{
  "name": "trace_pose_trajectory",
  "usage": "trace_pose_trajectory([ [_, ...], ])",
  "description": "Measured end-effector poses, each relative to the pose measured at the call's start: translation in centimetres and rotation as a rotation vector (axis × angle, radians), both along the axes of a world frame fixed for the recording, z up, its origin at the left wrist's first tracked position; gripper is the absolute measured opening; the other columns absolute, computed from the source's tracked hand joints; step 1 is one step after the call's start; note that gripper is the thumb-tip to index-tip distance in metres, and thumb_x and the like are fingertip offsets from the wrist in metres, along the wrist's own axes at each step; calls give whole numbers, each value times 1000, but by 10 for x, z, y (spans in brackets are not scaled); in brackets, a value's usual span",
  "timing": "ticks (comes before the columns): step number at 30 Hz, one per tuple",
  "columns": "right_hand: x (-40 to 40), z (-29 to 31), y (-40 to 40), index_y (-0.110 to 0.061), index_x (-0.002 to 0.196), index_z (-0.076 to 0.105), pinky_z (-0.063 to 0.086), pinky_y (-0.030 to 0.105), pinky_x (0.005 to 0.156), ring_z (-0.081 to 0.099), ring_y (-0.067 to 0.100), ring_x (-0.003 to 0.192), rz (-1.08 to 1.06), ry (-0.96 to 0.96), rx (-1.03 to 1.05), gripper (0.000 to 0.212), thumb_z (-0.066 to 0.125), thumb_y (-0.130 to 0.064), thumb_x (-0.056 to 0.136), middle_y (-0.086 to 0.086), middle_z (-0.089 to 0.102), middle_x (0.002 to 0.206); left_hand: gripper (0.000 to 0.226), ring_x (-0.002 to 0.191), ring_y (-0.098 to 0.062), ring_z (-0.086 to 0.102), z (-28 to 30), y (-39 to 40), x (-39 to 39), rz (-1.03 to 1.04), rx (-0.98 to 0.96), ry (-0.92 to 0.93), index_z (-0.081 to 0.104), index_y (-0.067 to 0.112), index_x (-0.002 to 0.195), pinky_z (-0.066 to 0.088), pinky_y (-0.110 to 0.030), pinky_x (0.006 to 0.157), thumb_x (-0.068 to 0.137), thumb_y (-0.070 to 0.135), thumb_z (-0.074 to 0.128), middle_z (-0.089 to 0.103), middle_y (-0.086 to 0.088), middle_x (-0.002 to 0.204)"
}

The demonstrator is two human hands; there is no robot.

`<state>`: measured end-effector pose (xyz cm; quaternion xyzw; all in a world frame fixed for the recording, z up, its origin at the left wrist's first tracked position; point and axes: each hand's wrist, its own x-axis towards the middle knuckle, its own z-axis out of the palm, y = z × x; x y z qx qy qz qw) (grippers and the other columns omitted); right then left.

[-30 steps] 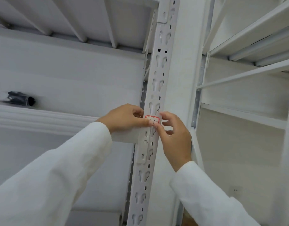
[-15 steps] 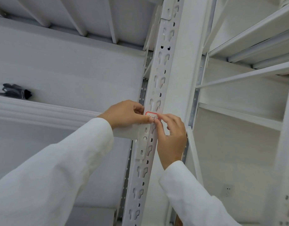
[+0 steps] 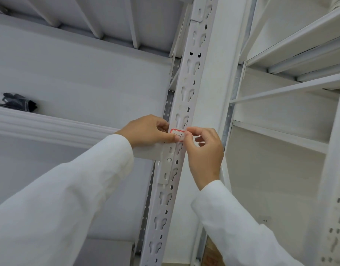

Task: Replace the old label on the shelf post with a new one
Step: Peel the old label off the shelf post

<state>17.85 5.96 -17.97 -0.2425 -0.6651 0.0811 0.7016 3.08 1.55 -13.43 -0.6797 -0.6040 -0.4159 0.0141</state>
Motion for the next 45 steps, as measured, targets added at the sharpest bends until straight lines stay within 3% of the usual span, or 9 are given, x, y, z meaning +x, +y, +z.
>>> trace_pose_trajectory([
  [6, -3, -8, 2, -19, 89, 70, 33, 5, 66, 53, 12, 84, -127, -71, 90, 8, 65, -23, 85, -8, 61, 87, 35, 59, -10, 45, 0, 1, -1, 10, 3, 13, 57, 31, 56, 33, -28, 63, 70, 61, 67, 52, 13, 54],
  [12, 2, 4, 0, -20, 77, 64, 44, 21, 64, 55, 11, 73, -17, -104, 22, 5, 65, -20, 82, -8, 59, 80, 38, 58, -11, 44, 0, -1, 2, 35, 7, 16, 54, 27, 55, 32, -28, 60, 70, 60, 67, 52, 11, 56],
  [18, 7, -1, 3, -19, 90, 69, 40, 12, 65, 57, 14, 78, -64, -96, 68, 6, 65, -21, 85, -7, 59, 84, 36, 60, -9, 47, 0, -3, 2, 47, -2, 22, 57, 31, 56, 34, -28, 61, 68, 64, 66, 54, 13, 56],
  [24, 5, 1, 6, -20, 84, 68, 38, 13, 62, 55, 15, 78, -153, -183, 142, 4, 65, -23, 85, -8, 58, 82, 37, 56, -7, 43, 0, -4, 4, 52, 7, 41, 53, 31, 53, 30, -27, 58, 71, 61, 65, 50, 13, 53],
  [28, 6, 4, 6, -19, 82, 66, 34, 23, 61, 49, 13, 73, -217, -227, 164, 8, 61, -23, 87, -10, 52, 77, 33, 56, -6, 45, -1, -4, 3, 58, 12, 29, 56, 41, 46, 31, -26, 58, 71, 61, 66, 51, 16, 49],
  [34, 4, 12, 5, -17, 85, 59, 29, 30, 74, 44, 14, 76, -330, -374, 177, 12, 52, -24, 91, -7, 52, 80, 32, 55, -3, 45, 0, -6, 5, 62, 7, 27, 57, 40, 48, 30, -25, 57, 72, 60, 66, 53, 21, 46],
  [37, 7, 13, 6, -17, 83, 57, 33, 31, 75, 45, 13, 73, -246, -379, 226, 11, 51, -22, 90, -7, 53, 78, 32, 57, -3, 47, 0, -6, 5, 75, 11, 38, 56, 40, 49, 31, -26, 59, 72, 61, 65, 54, 21, 49],
  [40, 9, 15, 6, -17, 82, 60, 34, 27, 71, 46, 12, 71, -173, -403, 373, 13, 52, -27, 87, -7, 52, 75, 33, 61, -4, 50, -2, -5, 3, 62, 11, 50, 56, 32, 55, 35, -26, 63, 71, 59, 64, 57, 17, 58],
  [45, 9, 22, 17, -20, 94, 69, 38, 31, 69, 49, 21, 77, -272, -525, 543, 14, 62, -26, 83, 0, 61, 82, 26, 75, -6, 59, -3, -8, 1, 12, -22, 31, 67, 27, 80, 43, -26, 75, 69, 50, 68, 69, 12, 77],
])
